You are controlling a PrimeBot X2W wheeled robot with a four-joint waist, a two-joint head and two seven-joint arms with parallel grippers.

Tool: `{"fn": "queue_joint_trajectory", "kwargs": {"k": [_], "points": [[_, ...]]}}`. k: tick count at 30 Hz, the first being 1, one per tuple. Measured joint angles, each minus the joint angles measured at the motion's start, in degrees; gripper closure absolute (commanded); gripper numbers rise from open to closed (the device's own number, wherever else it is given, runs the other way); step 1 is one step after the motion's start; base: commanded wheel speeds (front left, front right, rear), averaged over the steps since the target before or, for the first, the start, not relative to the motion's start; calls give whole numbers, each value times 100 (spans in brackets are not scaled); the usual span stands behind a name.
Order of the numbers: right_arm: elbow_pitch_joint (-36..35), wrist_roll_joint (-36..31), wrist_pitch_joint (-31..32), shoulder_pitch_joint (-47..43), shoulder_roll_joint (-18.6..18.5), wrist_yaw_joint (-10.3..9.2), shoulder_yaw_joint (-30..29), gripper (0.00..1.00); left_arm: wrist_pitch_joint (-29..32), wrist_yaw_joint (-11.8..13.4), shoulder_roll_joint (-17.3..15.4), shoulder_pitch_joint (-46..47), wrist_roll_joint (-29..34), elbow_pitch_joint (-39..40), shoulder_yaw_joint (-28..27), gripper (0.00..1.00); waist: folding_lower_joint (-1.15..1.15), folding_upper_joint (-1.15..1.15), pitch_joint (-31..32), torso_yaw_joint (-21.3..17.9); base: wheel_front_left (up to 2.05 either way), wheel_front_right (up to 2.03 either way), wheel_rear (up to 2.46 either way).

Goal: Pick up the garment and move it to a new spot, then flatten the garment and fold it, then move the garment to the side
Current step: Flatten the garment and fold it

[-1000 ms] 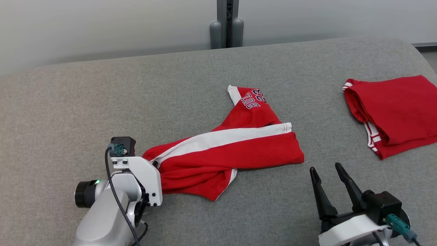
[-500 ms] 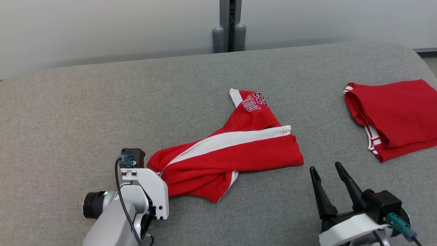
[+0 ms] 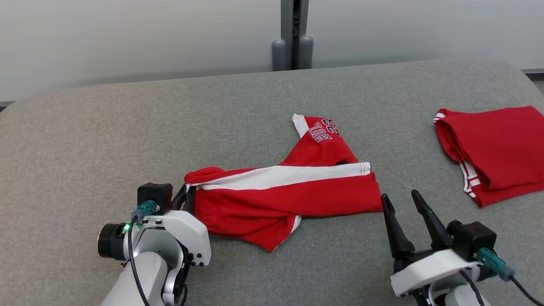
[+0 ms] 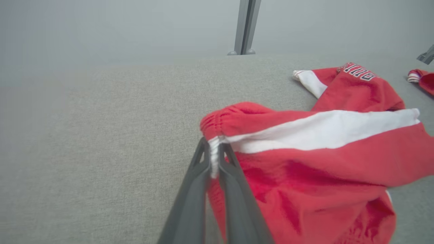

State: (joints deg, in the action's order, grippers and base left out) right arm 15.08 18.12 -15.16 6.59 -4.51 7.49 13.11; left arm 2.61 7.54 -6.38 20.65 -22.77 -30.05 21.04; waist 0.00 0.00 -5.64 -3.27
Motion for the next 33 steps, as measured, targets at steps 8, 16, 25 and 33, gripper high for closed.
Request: {"fn": "queue_joint_trajectory", "kwargs": {"k": [8,16,25,33], "points": [[2052,1193,200,1447,-143,0,738,0,-179,-15,-155,-350,94,870,140,100,0,0,-73,255,0,0,0],[3765,1737,876,2949,-328,0,1281,0,-67,34,-85,-431,153,1390,366,100,0,0,-327,578,0,0,0],[4525,2182,1043,3406,-343,0,1553,9,-48,56,-56,-396,162,1527,463,100,0,0,-484,765,0,0,0],[4521,2390,714,3509,-499,0,2117,100,-66,60,-112,-376,159,1536,471,100,0,0,-466,762,0,0,0]]}}
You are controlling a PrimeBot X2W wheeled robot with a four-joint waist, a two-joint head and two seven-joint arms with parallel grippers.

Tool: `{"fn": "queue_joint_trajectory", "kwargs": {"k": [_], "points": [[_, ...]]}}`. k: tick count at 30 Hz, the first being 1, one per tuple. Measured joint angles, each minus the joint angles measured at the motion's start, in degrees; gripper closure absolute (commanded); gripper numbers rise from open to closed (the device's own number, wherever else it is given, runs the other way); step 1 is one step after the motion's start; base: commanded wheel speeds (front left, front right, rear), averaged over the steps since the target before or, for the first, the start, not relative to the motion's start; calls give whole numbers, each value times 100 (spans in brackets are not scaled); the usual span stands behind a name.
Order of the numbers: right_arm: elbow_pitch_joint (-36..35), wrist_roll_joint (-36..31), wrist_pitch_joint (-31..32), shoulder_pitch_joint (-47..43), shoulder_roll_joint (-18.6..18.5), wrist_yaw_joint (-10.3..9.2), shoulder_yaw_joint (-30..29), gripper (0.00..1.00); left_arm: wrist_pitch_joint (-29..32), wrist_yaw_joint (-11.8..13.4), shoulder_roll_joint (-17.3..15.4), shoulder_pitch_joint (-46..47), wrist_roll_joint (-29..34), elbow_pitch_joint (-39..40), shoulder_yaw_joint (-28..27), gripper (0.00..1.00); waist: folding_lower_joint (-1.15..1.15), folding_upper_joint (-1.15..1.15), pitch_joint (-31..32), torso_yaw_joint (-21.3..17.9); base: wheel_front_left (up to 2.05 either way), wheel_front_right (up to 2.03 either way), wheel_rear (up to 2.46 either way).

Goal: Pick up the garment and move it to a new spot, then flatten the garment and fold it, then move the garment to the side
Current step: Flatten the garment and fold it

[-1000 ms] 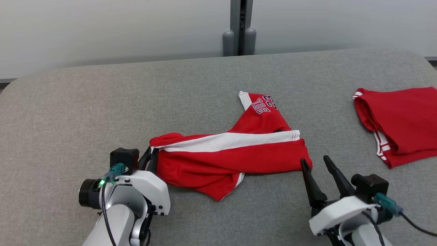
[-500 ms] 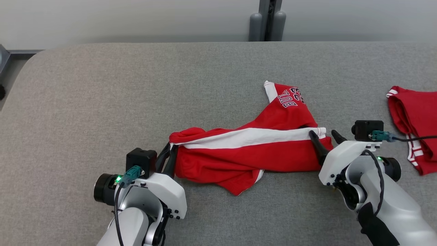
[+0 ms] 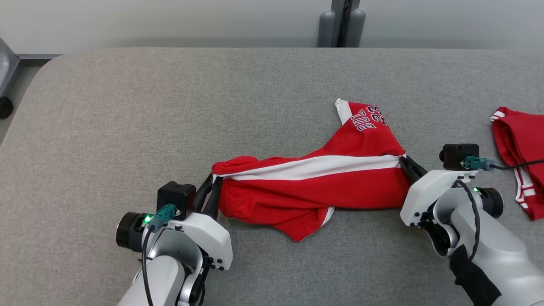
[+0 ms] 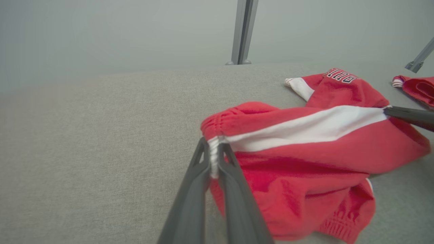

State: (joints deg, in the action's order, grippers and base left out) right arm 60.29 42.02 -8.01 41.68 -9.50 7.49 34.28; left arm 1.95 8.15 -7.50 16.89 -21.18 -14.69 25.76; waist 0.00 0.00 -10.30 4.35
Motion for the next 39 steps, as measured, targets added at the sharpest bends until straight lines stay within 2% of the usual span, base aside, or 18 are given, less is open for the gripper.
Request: {"fn": "queue_joint_trajectory", "kwargs": {"k": [5,11,13,18,27,30,31,32,33,39], "points": [[-99,16,-394,12,-156,0,320,100,-108,0,-66,-1,-59,64,-90,100,0,0,123,-92,0,0,0],[-667,110,-670,69,-454,0,513,100,-192,-90,-120,21,-370,265,-334,100,0,0,313,-236,0,0,0],[-929,102,-686,93,-587,1,485,100,-177,-120,-167,70,-466,336,-420,100,0,0,381,-291,0,0,0],[-1819,-157,-698,103,-818,1,-35,100,14,-283,-298,239,-716,557,-561,100,0,0,561,-430,0,0,0],[-2808,-477,-708,-20,-971,1,-665,100,731,-622,-571,920,-1209,1012,-760,100,0,0,944,-610,0,0,0],[-3032,-527,-710,80,-1078,1,-842,100,1218,-816,-595,1161,-1685,1196,-860,100,0,0,1034,-663,0,0,0],[-3032,-527,-710,80,-1078,1,-842,100,1218,-816,-595,1161,-1685,1196,-860,100,0,0,1034,-663,0,0,0],[-3178,-578,-713,157,-1147,1,-934,100,1572,-856,-572,1284,-2092,1302,-982,100,0,0,1082,-690,0,0,0],[-3178,-578,-713,157,-1147,1,-934,100,1572,-856,-572,1284,-2092,1302,-982,100,0,0,1082,-690,0,0,0],[-3465,-778,-713,385,-1346,2,-1138,100,2483,-795,-690,1629,-2793,1473,-1194,100,0,0,1174,-734,0,0,0]]}}
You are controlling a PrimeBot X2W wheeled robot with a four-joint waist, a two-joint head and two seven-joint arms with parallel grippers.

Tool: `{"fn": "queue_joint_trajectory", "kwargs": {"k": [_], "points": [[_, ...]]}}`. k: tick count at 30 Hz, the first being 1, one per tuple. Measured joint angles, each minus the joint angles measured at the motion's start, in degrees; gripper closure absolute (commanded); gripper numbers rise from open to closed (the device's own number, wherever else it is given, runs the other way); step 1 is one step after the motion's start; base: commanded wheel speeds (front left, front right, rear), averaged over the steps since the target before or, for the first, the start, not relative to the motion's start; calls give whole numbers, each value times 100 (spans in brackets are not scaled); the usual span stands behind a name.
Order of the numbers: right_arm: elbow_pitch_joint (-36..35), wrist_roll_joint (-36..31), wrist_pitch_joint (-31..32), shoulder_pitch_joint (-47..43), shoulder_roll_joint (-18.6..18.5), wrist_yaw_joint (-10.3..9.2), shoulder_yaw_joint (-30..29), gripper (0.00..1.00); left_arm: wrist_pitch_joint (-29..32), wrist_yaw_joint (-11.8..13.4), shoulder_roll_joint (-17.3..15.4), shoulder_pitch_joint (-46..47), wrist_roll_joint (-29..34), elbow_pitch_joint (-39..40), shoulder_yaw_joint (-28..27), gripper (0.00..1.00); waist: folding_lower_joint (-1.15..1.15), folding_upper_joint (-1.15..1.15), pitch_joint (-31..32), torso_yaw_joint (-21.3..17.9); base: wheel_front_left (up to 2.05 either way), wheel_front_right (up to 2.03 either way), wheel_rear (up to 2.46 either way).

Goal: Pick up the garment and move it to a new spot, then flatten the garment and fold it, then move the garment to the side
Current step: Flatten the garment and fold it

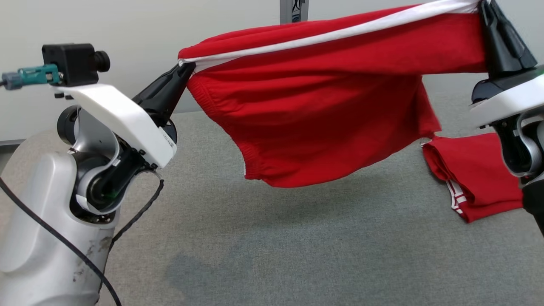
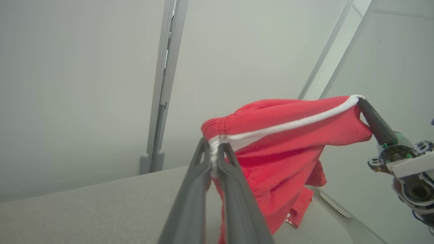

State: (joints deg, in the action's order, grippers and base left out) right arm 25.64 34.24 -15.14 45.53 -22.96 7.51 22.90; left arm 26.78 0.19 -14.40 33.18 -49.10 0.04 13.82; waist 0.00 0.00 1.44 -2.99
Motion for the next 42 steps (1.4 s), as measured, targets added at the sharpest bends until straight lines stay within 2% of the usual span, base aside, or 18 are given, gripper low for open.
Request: {"fn": "queue_joint_trajectory", "kwargs": {"k": [5,10,15,23,24,30,35,42], "points": [[19,73,96,110,-41,0,12,100,371,87,-121,188,-129,-19,-8,100,0,0,24,-24,0,0,0],[134,343,361,192,-34,0,40,100,390,88,-108,346,-90,-90,41,100,0,0,9,-24,0,0,0],[256,512,656,-35,-53,0,396,100,282,26,-86,282,-8,-186,179,100,0,0,-15,-19,0,0,0],[563,493,492,-1103,18,-1,984,100,-612,-175,-38,-903,430,-297,504,100,0,0,-252,8,0,0,0],[716,464,381,-1345,111,-1,1122,100,-933,-224,-47,-1221,609,-369,566,100,0,0,-378,21,0,0,0],[1091,360,92,-1639,269,-1,1348,100,-1660,-343,-5,-1697,931,-694,724,100,0,0,-722,146,0,0,0],[1038,422,32,-1249,301,-1,1172,100,-1897,-453,-48,-1252,1003,-747,660,100,0,0,-761,269,0,0,0],[893,454,15,-66,116,-1,1016,100,-1671,-627,-67,93,955,-982,715,100,0,0,-709,263,0,0,0]]}}
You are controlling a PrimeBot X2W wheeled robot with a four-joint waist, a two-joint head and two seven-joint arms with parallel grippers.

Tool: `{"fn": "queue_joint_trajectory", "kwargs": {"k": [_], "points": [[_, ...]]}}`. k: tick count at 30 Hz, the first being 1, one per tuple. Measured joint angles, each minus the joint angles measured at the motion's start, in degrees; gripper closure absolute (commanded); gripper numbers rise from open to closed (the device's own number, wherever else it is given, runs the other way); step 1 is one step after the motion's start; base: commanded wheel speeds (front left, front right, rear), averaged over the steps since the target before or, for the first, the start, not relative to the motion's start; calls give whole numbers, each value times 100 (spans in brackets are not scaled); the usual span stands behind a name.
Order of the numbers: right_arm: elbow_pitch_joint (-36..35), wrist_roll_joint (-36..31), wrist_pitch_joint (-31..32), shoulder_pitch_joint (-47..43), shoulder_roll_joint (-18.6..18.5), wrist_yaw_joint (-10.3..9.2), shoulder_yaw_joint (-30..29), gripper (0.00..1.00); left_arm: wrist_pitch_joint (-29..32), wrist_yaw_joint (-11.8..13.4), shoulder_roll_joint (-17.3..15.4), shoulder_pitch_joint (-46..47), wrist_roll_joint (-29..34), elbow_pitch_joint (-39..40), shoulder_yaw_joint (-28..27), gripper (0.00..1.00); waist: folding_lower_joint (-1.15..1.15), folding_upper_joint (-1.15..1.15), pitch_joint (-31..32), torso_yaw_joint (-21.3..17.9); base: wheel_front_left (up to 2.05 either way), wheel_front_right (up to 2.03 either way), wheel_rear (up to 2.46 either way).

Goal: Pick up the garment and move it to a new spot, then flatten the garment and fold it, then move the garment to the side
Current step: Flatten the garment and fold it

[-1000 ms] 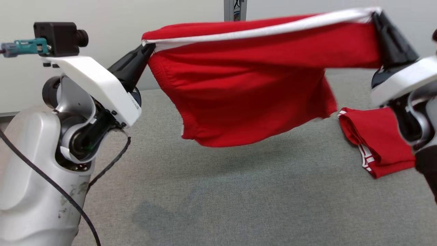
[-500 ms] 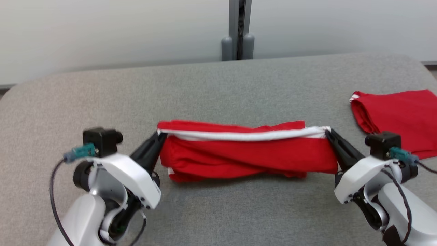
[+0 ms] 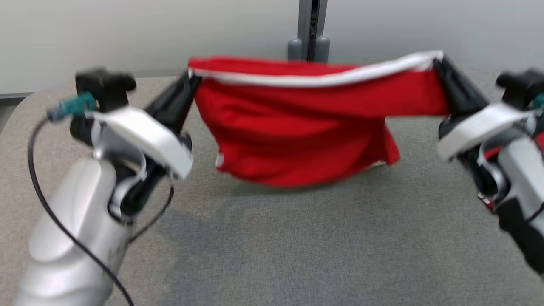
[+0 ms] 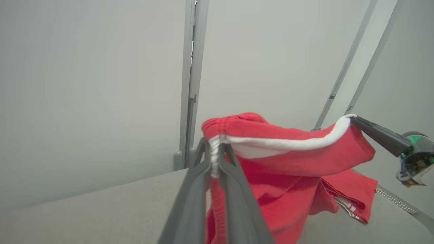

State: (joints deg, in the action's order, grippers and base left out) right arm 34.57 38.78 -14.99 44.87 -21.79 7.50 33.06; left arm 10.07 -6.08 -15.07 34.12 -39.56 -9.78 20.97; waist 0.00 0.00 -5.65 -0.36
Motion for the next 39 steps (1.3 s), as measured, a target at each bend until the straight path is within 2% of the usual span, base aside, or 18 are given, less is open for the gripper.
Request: {"fn": "queue_joint_trajectory", "kwargs": {"k": [8,15,20,24,27,31,35,39], "points": [[576,-40,-3,1614,-65,0,270,100,-99,-99,27,1705,93,-789,185,100,0,0,-323,-43,0,0,0],[1299,-309,-15,3065,118,0,352,100,-1172,-127,10,3321,681,-1901,465,100,0,0,-1006,-69,0,0,0],[1385,-882,-16,4010,302,0,-180,100,-2232,-131,27,4448,1322,-2720,810,100,0,0,-1686,-96,0,0,0],[1229,-1614,-16,4243,494,0,-766,100,-2490,-113,101,5097,1816,-3156,865,100,0,0,-2265,-115,0,0,0],[1232,-2015,-16,4198,717,0,-1004,100,-2499,-107,199,5167,2125,-2938,748,100,0,0,-2683,-123,0,0,0],[1229,-2245,-16,3824,907,0,-1182,100,-2505,-110,349,4642,2294,-2766,594,100,0,0,-3148,-119,0,0,0],[1200,-2258,-15,3205,916,0,-1096,100,-2505,-122,364,3889,2394,-2426,539,100,-1,0,-3392,-74,0,0,0],[969,-2026,-16,2557,762,0,-918,100,-2506,-133,204,2999,2375,-1831,719,100,0,0,-3293,-16,0,0,0]]}}
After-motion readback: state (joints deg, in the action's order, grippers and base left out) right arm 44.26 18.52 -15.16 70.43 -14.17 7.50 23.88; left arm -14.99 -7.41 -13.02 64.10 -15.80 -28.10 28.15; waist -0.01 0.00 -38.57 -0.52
